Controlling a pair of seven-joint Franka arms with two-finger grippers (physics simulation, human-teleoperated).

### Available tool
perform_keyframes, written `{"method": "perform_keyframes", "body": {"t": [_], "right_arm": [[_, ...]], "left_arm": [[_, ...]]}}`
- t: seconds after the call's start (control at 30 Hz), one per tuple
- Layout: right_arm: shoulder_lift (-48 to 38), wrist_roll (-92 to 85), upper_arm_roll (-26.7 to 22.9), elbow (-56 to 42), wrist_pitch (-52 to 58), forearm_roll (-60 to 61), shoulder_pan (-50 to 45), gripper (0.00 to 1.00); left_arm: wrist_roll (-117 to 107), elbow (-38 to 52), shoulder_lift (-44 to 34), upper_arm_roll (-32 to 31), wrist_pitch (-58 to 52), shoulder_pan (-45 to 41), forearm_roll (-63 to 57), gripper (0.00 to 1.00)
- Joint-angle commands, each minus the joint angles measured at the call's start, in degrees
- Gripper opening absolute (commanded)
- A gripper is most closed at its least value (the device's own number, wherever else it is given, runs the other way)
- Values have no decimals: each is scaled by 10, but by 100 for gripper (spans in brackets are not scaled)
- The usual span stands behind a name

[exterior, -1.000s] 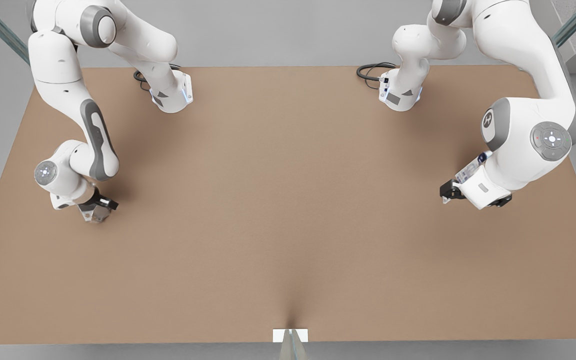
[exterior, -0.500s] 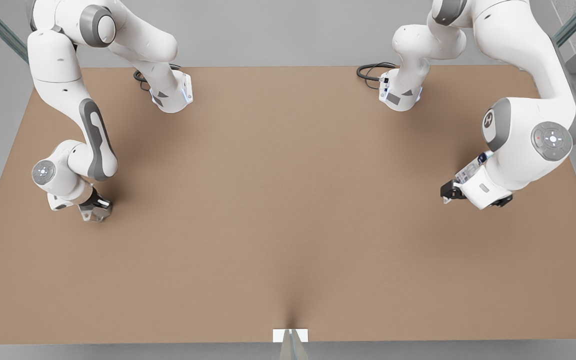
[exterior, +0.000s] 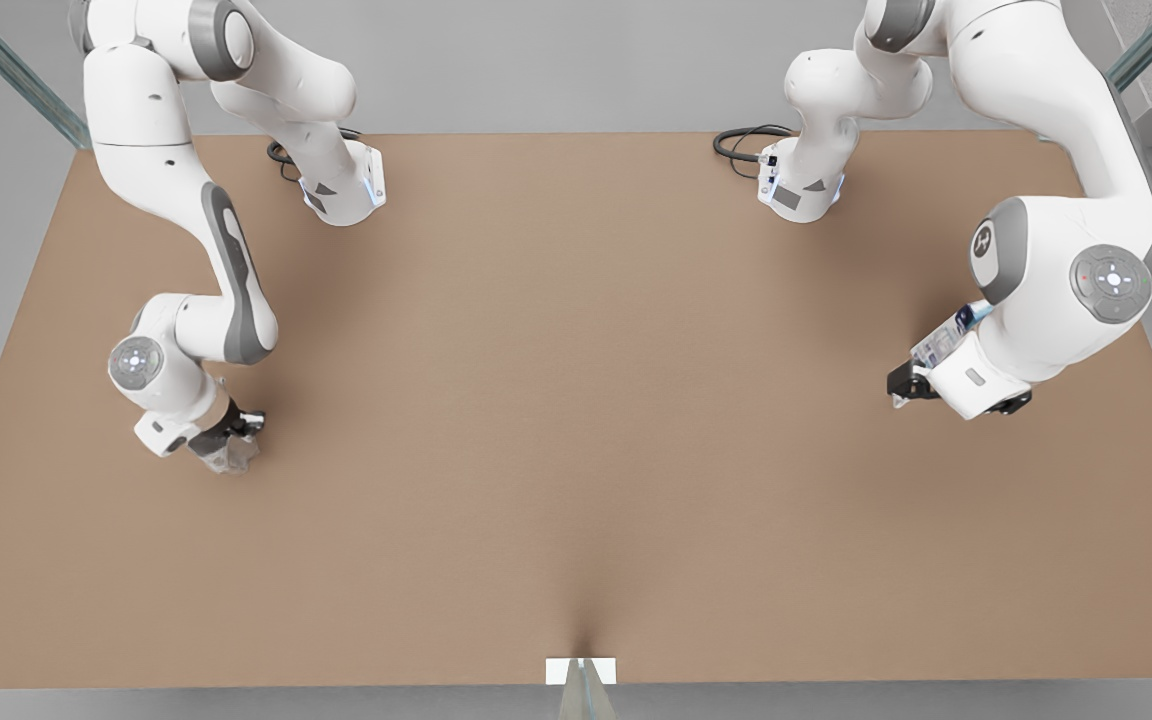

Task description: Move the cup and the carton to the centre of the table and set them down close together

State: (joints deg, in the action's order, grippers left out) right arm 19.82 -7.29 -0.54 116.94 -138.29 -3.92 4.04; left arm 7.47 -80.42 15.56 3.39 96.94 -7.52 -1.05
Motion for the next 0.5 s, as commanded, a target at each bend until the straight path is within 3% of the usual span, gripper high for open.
{"method": "perform_keyframes", "body": {"t": [0.0,0.1,0.17,0.23,0.33,0.47], "right_arm": [[0,3,3,-2,0,-5,0,21],[23,36,31,-40,0,-4,-18,21],[46,60,32,-122,96,-6,-53,21],[53,84,34,-131,87,-32,-83,21],[85,119,89,-162,51,-34,-97,21],[146,167,93,-253,58,-37,-177,21]], "left_arm": [[0,0,0,0,0,1,0,100],[0,0,1,1,1,1,0,100],[0,0,0,1,-1,1,0,100],[0,0,0,1,0,1,0,100],[2,0,1,10,4,1,0,100],[2,1,3,13,3,0,0,100]]}}
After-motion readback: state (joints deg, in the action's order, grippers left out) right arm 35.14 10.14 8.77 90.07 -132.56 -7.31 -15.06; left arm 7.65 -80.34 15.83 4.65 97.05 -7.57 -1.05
